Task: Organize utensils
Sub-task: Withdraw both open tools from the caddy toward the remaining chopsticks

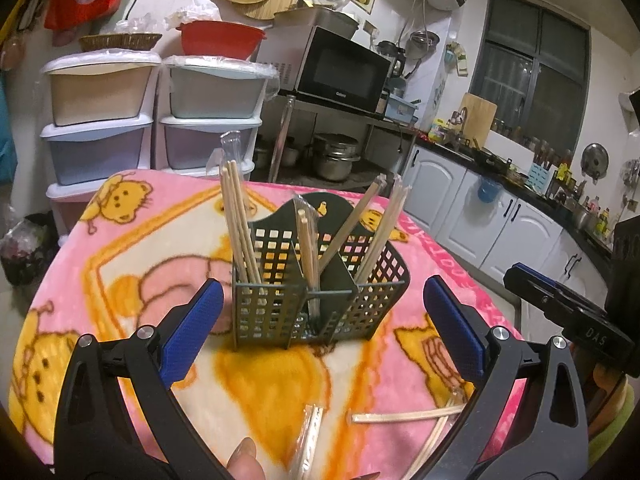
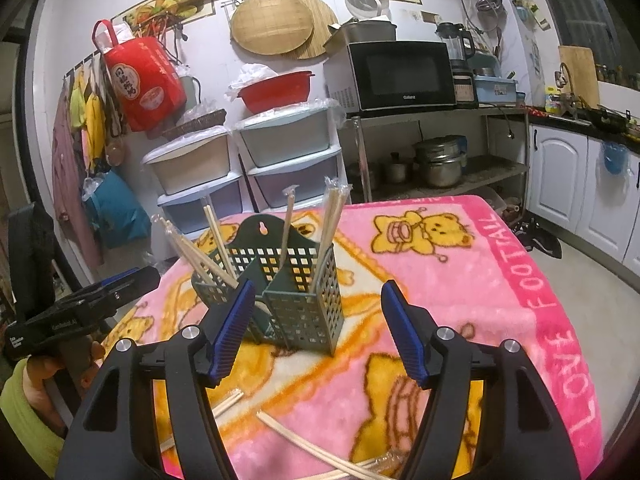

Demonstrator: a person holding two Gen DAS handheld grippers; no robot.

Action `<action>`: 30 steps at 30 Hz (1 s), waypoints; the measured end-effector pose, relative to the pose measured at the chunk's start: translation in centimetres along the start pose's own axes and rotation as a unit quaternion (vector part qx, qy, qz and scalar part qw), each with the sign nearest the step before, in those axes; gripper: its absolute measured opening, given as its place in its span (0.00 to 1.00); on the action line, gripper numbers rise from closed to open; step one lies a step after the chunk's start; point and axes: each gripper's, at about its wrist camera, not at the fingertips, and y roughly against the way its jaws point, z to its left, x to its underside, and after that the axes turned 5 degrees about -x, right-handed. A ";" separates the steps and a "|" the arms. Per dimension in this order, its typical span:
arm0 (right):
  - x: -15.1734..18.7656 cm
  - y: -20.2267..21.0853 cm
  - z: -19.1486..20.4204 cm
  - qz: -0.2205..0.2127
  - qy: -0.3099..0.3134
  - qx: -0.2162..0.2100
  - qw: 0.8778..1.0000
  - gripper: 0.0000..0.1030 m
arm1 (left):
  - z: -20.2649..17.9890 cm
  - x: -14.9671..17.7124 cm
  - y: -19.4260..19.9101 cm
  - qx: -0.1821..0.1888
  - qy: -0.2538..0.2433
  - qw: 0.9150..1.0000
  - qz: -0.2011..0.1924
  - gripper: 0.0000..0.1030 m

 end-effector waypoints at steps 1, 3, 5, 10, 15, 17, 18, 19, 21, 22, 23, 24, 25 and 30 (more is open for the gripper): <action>0.1 0.0 0.0 0.001 0.000 0.001 1.000 0.61 | 0.0 0.1 0.0 0.000 0.000 1.000 0.001 0.90; 0.4 0.1 -0.2 0.005 -0.001 0.004 1.000 0.61 | 0.0 0.1 0.1 0.003 0.002 1.000 0.000 0.90; 0.7 0.2 -0.4 0.010 -0.002 0.007 1.000 0.61 | -0.1 0.4 0.0 0.005 0.002 1.000 0.002 0.90; 1.3 0.3 -0.7 0.016 -0.006 0.011 1.000 0.61 | -0.4 1.1 -0.4 0.011 -0.003 1.000 0.013 0.90; 1.7 0.5 -0.9 0.020 -0.007 0.014 1.000 0.61 | -0.8 1.9 -0.6 0.017 -0.008 1.000 0.024 0.90; 1.9 0.5 -1.0 0.022 -0.007 0.015 1.000 0.61 | -0.8 2.2 -0.7 0.019 -0.009 0.999 0.028 0.90; 2.0 0.5 -1.0 0.023 -0.007 0.016 1.000 0.61 | -0.8 2.3 -0.7 0.020 -0.009 0.999 0.030 0.90; 2.1 0.6 -1.0 0.024 -0.007 0.017 1.000 0.61 | -0.8 2.4 -0.8 0.021 -0.009 0.999 0.032 0.90; 2.3 0.6 -1.1 0.027 -0.007 0.020 0.999 0.61 | -0.9 2.7 -0.9 0.023 -0.010 0.999 0.037 0.90; 2.5 0.6 -1.2 0.029 -0.007 0.021 0.999 0.61 | -1.0 2.9 -0.9 0.024 -0.011 0.999 0.039 0.90; 2.6 0.6 -1.3 0.031 -0.008 0.022 0.999 0.61 | -1.0 3.1 -1.0 0.025 -0.012 0.999 0.042 0.90; 2.7 0.6 -1.4 0.033 -0.010 0.022 0.999 0.61 | -1.0 3.2 -1.1 0.026 -0.013 0.998 0.046 0.90; 2.9 0.7 -1.6 0.035 -0.013 0.023 0.999 0.61 | -1.1 3.4 -1.1 0.027 -0.014 0.998 0.049 0.90; 3.5 0.7 -2.2 0.045 -0.020 0.029 0.998 0.61 | -1.5 4.1 -1.7 0.030 -0.018 0.997 0.066 0.90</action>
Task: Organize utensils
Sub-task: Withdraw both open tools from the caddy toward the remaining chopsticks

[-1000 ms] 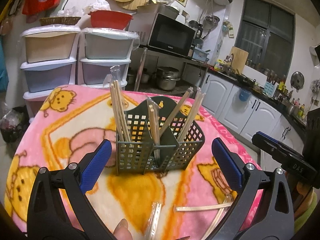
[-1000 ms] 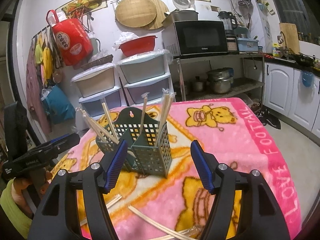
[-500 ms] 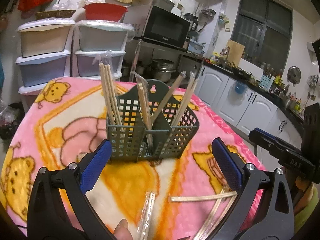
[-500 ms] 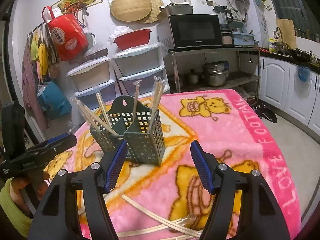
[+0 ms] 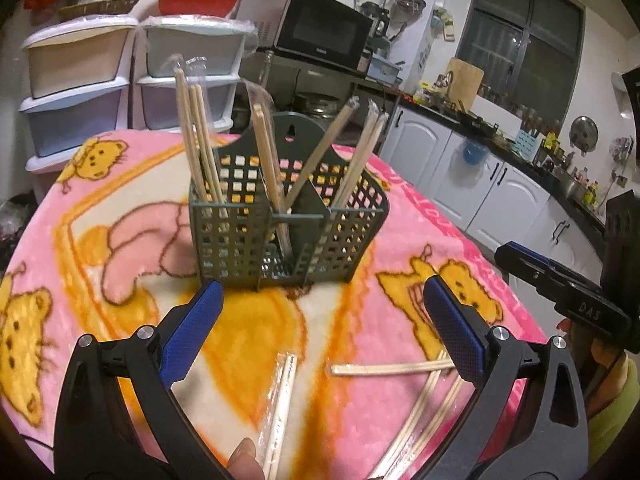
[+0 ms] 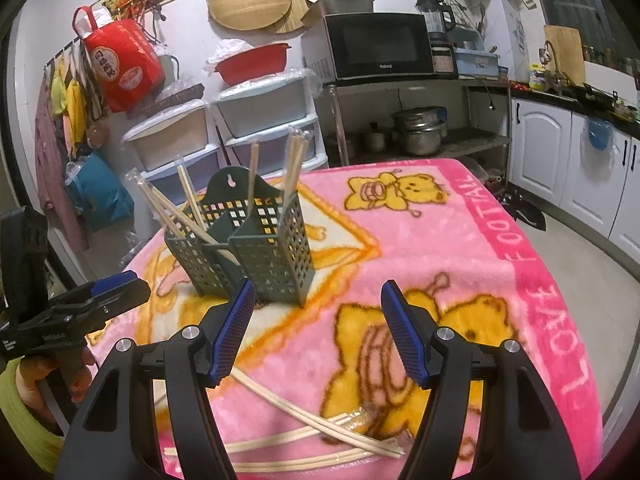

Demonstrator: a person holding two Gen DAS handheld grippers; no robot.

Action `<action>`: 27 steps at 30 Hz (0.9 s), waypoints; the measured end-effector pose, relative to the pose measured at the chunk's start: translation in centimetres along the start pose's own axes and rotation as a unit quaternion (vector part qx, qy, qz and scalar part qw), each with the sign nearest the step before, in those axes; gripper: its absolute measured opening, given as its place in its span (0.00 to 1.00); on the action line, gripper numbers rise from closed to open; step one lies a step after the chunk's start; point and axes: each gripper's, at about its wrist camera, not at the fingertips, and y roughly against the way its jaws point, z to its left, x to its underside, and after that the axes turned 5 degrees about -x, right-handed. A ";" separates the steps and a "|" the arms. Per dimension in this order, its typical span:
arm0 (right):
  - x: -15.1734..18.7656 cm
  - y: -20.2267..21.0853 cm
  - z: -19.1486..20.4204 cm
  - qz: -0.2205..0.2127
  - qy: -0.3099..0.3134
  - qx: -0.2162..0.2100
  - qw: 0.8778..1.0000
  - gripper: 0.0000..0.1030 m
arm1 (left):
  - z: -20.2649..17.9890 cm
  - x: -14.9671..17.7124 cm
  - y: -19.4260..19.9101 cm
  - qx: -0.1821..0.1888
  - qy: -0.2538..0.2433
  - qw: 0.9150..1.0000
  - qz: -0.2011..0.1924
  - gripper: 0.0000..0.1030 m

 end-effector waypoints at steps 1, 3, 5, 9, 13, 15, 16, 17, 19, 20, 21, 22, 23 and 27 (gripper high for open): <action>0.1 0.0 -0.2 0.002 -0.004 0.001 1.000 0.61 | -0.1 0.2 -0.2 0.000 -0.001 1.000 0.005 0.90; 0.3 0.1 -0.5 0.004 -0.008 0.002 1.000 0.61 | -0.2 0.4 -0.5 0.002 0.000 1.000 0.012 0.90; 0.5 0.2 -0.7 0.005 -0.010 0.004 1.000 0.61 | -0.3 0.8 -0.9 0.005 0.000 1.000 0.023 0.90; 0.8 0.3 -1.3 0.007 -0.014 0.010 1.000 0.61 | -0.5 1.3 -1.4 0.007 -0.002 0.999 0.037 0.90; 1.2 0.3 -1.8 0.012 -0.020 0.016 1.000 0.61 | -0.6 1.9 -1.9 0.009 -0.001 0.999 0.051 0.89; 1.4 0.2 -2.0 0.015 -0.022 0.017 1.000 0.61 | -0.6 2.2 -2.2 0.010 0.000 0.998 0.058 0.86; 1.5 0.2 -2.1 0.016 -0.021 0.018 0.999 0.61 | -0.6 2.3 -2.3 0.011 0.001 0.998 0.062 0.86; 1.6 0.2 -2.1 0.018 -0.022 0.018 0.999 0.61 | -0.6 2.5 -2.4 0.012 0.002 0.998 0.064 0.84; 1.9 0.1 -2.3 0.021 -0.023 0.019 0.999 0.61 | -0.6 2.7 -2.6 0.013 0.003 0.997 0.071 0.81; 2.0 0.0 -2.4 0.024 -0.025 0.019 0.999 0.61 | -0.6 2.8 -2.7 0.014 0.003 0.997 0.074 0.80; 2.1 0.0 -2.5 0.026 -0.027 0.019 0.999 0.61 | -0.6 2.9 -2.8 0.014 0.003 0.997 0.076 0.78; 2.2 -0.1 -2.6 0.028 -0.028 0.019 0.999 0.61 | -0.6 3.0 -3.0 0.016 0.003 0.997 0.080 0.78; 2.3 -0.1 -2.7 0.030 -0.030 0.019 0.999 0.61 | -0.8 3.1 -3.0 0.017 0.003 0.996 0.082 0.76; 2.9 -0.4 -3.1 0.041 -0.035 0.018 0.998 0.59 | -1.1 3.5 -3.5 0.021 0.000 0.995 0.095 0.70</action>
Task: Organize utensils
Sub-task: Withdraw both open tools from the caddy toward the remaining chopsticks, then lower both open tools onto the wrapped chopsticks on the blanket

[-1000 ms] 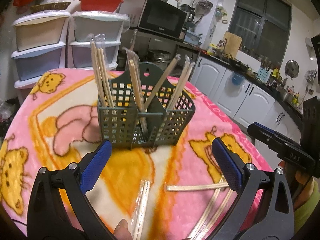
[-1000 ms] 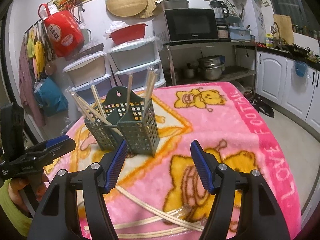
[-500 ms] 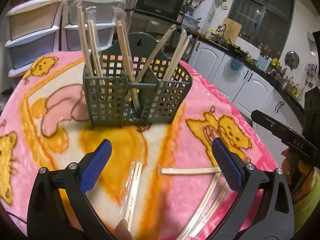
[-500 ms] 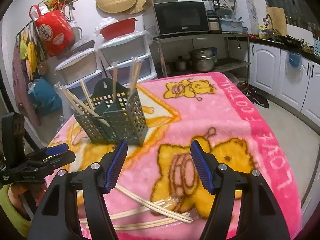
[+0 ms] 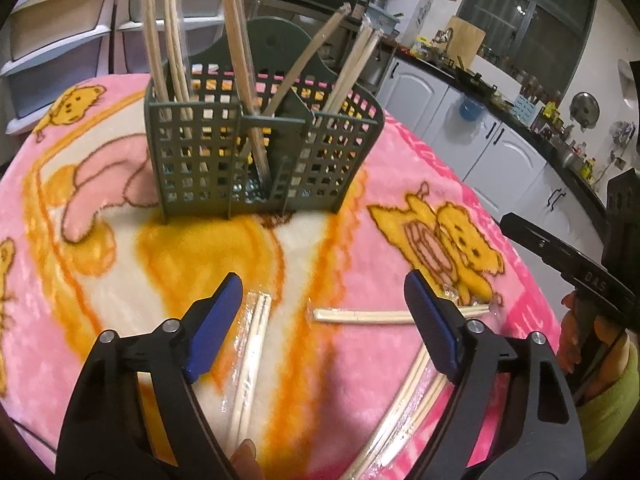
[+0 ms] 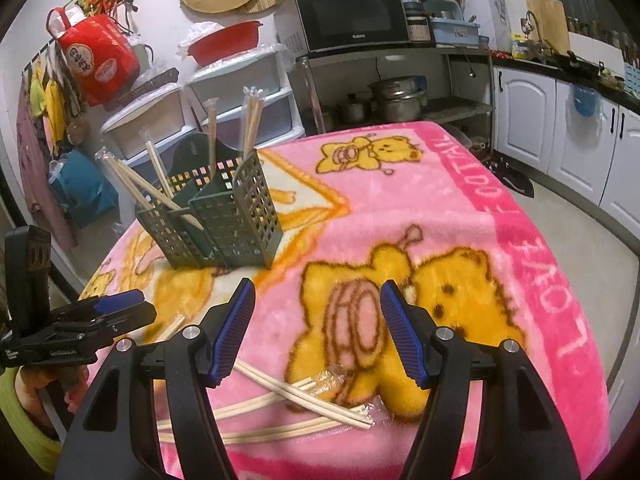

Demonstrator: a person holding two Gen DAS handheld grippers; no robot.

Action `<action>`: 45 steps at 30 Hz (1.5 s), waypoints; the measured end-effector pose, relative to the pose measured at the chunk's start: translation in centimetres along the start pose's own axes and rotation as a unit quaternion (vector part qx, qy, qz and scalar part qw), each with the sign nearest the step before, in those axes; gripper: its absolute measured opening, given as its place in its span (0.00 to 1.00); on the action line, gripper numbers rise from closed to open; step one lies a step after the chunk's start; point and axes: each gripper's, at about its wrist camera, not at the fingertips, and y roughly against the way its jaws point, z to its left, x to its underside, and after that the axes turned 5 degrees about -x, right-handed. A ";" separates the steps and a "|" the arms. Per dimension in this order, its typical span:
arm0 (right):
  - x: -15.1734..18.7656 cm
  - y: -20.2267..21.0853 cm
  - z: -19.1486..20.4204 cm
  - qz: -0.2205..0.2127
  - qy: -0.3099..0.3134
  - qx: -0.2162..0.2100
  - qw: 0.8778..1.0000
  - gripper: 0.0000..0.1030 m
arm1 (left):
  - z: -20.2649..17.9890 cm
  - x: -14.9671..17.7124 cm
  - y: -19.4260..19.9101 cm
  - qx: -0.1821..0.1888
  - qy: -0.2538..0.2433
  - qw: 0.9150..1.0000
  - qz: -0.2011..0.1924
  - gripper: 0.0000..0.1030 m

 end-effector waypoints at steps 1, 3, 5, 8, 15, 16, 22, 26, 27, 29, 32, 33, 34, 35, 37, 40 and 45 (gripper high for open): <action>0.1 -0.1 -0.1 0.003 -0.002 0.000 1.000 0.58 | -0.1 0.1 -0.1 0.000 -0.001 1.000 0.003 0.69; 0.4 -0.3 -0.3 0.009 -0.003 0.000 1.000 0.57 | -0.1 0.2 -0.3 0.001 -0.003 1.000 0.007 0.66; 0.5 -0.4 -0.4 0.013 -0.004 0.001 1.000 0.56 | -0.2 0.4 -0.6 0.002 -0.003 1.000 0.013 0.64; 0.8 -0.6 -0.6 0.018 -0.005 0.001 1.000 0.54 | -0.3 0.6 -1.0 0.004 -0.004 1.000 0.022 0.61; 1.3 -1.1 -1.0 0.032 -0.004 0.001 0.999 0.51 | -0.4 1.2 -2.0 0.014 -0.006 0.999 0.048 0.55; 1.4 -1.2 -1.0 0.034 -0.004 0.001 0.999 0.51 | -0.4 1.3 -2.3 0.015 -0.006 0.998 0.053 0.55; 1.8 -1.7 -1.4 0.047 -0.010 -0.006 0.999 0.49 | -0.6 1.7 -3.2 0.018 -0.010 0.997 0.069 0.50; 2.2 -2.2 -1.7 0.060 -0.014 -0.009 0.998 0.47 | -0.7 1.7 -3.8 0.017 -0.012 0.997 0.078 0.46; 2.3 -2.4 -1.7 0.064 -0.015 -0.011 0.998 0.46 | -0.7 1.7 -3.9 0.017 -0.012 0.997 0.080 0.46; 2.5 -2.6 -1.7 0.072 -0.014 -0.013 0.997 0.45 | -0.6 1.6 -4.3 0.015 -0.012 0.996 0.085 0.46; 2.8 -2.9 -1.8 0.082 -0.015 -0.014 0.996 0.45 | -0.4 1.5 -4.7 0.013 -0.008 0.996 0.090 0.43; 2.9 -3.0 -1.8 0.086 -0.015 -0.016 0.996 0.44 | -0.3 1.4 -4.8 0.012 -0.007 0.996 0.091 0.43; 2.9 -3.1 -1.8 0.088 -0.014 -0.017 0.996 0.44 | -0.2 1.4 -4.9 0.013 -0.005 0.996 0.091 0.43; 3.0 -3.3 -1.7 0.093 -0.014 -0.018 0.995 0.44 | -0.1 1.3 -5.0 0.014 -0.003 0.996 0.092 0.43; 3.2 -3.6 -1.8 0.101 -0.015 -0.020 0.995 0.44 | -0.1 1.2 -5.2 0.013 -0.001 0.996 0.094 0.41; 3.5 -4.1 -1.8 0.112 -0.022 -0.023 0.993 0.44 | 0.1 1.1 -5.5 0.012 0.002 0.995 0.096 0.39; 4.1 -5.0 -2.2 0.129 -0.035 -0.021 0.991 0.43 | 0.2 1.0 -5.7 0.006 -0.002 0.995 0.096 0.34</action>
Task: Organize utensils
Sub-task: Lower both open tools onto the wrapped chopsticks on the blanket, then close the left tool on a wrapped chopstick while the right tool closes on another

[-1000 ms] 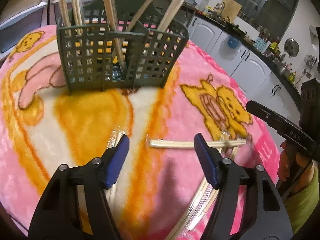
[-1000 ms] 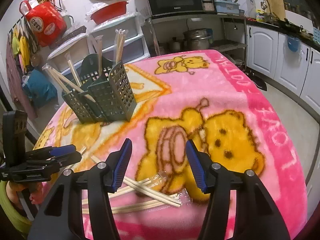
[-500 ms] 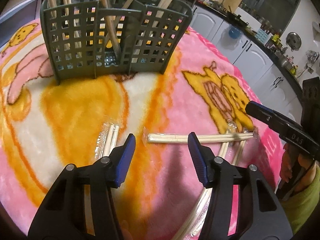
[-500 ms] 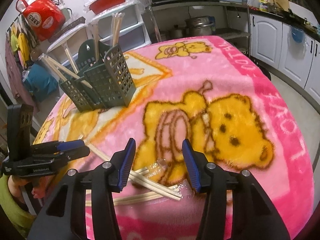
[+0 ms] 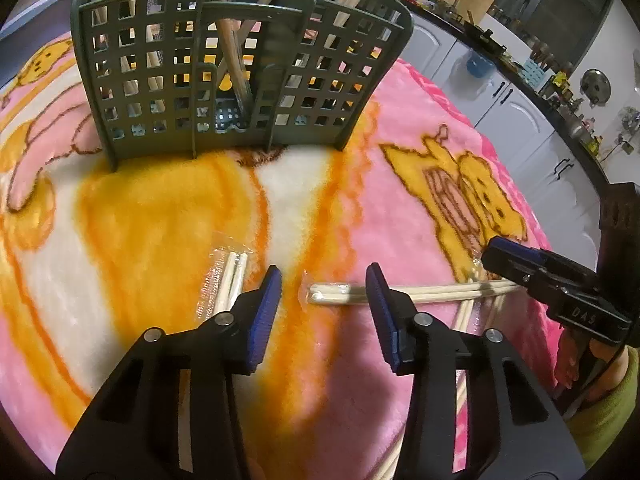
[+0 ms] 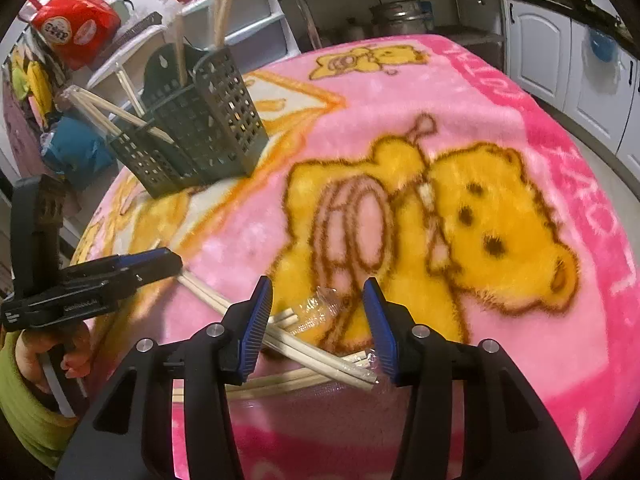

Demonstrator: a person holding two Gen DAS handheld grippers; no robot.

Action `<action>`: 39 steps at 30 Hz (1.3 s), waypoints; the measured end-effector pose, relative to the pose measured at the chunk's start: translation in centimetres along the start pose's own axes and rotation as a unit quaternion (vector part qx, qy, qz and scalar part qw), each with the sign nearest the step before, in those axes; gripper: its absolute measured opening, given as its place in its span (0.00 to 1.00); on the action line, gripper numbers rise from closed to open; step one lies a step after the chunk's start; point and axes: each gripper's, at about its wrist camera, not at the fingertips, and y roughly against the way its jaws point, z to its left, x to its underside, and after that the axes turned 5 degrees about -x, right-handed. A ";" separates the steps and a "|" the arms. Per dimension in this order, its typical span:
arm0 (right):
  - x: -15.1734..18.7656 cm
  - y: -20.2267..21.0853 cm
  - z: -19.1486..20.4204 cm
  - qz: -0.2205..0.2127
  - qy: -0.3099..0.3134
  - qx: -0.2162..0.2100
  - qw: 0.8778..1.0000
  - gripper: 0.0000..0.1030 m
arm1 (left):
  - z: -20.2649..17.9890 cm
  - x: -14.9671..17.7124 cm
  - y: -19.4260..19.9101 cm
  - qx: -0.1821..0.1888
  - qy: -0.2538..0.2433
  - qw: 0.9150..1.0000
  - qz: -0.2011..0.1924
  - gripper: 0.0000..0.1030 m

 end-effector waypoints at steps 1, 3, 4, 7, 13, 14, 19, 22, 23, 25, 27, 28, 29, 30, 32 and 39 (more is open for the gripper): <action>0.1 -0.2 -0.1 0.005 -0.002 0.000 1.000 0.42 | 0.1 0.0 0.0 -0.002 0.000 1.000 0.000 0.33; 0.2 -0.5 0.0 0.011 -0.003 -0.001 1.000 0.38 | -0.1 -0.2 -0.2 -0.005 0.000 1.000 -0.001 0.29; 0.3 -0.7 0.1 0.014 0.000 0.003 1.000 0.37 | 0.0 -0.2 -0.2 -0.007 0.000 1.000 -0.001 0.28; 0.4 -0.8 0.4 0.015 0.008 0.009 1.000 0.35 | 0.1 -0.2 -0.2 -0.013 0.001 1.000 -0.003 0.24; 0.6 -1.1 0.7 0.019 0.024 0.023 0.999 0.22 | 0.2 -0.3 -0.3 -0.024 0.002 1.000 -0.008 0.17; 0.6 -1.1 0.9 0.019 0.027 0.024 0.999 0.18 | 0.2 -0.3 -0.3 -0.025 0.001 1.000 -0.008 0.17; 0.7 -1.1 1.3 0.018 0.034 0.013 0.999 0.05 | 0.2 -0.4 -0.2 -0.030 -0.001 1.000 -0.010 0.13; 0.7 -1.0 1.6 0.014 0.036 0.008 0.999 0.04 | 0.2 -0.4 -0.2 -0.032 0.000 0.999 -0.010 0.09; 0.6 -1.0 1.7 0.013 0.038 0.005 0.999 0.04 | 0.3 -0.4 -0.2 -0.032 -0.001 0.999 -0.011 0.07; 0.5 -0.9 2.1 0.008 0.041 0.001 0.999 0.03 | 0.3 -0.3 -0.1 -0.032 0.000 0.999 -0.011 0.06; 0.4 -0.7 2.4 0.003 0.045 -0.001 0.999 0.03 | 0.4 -0.3 0.0 -0.032 0.001 0.999 -0.012 0.03; 0.3 -0.6 2.5 -0.001 0.046 -0.004 0.999 0.03 | 0.5 -0.3 0.2 -0.030 0.002 0.999 -0.012 0.03; 0.2 -0.5 2.6 -0.004 0.046 -0.005 0.999 0.03 | 0.6 -0.3 0.3 -0.029 0.003 0.999 -0.014 0.01; 0.1 -0.4 2.8 -0.007 0.048 -0.006 0.999 0.03 | 0.7 -0.3 0.5 -0.028 0.004 0.999 -0.015 0.01; -0.2 -0.1 3.0 -0.015 0.051 -0.005 0.999 0.03 | 0.9 -0.4 1.0 -0.025 0.007 0.999 -0.022 0.01; -1.5 1.1 4.0 -0.039 0.065 -0.009 0.997 0.03 | 1.0 -1.2 4.1 -0.018 0.007 0.998 -0.062 0.00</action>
